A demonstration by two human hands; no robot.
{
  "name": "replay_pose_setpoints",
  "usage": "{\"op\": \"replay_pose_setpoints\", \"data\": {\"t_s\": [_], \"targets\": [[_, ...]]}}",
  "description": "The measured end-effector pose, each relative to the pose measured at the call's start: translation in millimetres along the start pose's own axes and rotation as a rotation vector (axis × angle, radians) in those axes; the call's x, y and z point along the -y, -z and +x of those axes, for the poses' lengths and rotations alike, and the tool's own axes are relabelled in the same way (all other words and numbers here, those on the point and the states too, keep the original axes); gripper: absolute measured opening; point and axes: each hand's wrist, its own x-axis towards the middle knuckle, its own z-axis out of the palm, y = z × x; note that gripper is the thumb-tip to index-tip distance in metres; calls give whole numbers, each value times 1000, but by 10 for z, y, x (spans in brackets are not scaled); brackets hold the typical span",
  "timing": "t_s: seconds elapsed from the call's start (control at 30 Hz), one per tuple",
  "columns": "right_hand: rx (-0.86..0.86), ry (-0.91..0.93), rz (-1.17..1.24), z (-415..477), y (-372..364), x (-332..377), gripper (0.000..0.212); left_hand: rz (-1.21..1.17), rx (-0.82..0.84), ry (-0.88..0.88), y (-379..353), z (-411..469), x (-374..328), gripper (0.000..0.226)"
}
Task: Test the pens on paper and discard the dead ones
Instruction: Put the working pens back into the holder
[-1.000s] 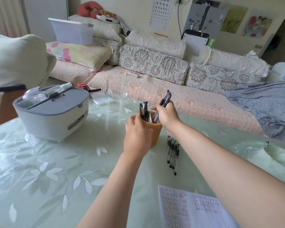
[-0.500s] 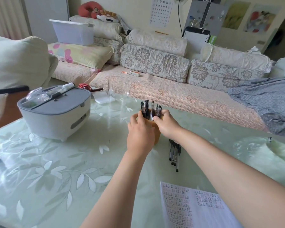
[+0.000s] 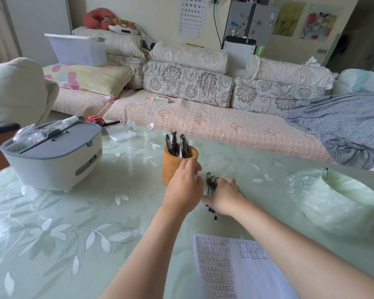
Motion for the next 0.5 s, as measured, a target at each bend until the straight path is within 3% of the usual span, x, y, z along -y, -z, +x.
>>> {"op": "replay_pose_setpoints", "data": {"t_s": [0.2,0.5], "targets": [[53,100,26,-65,-46,-167,64,122,332,51,-86,-33,149,35],[73,274,-54,-95,46,-534,72,415,451,12,-228,-98,136,53]]}}
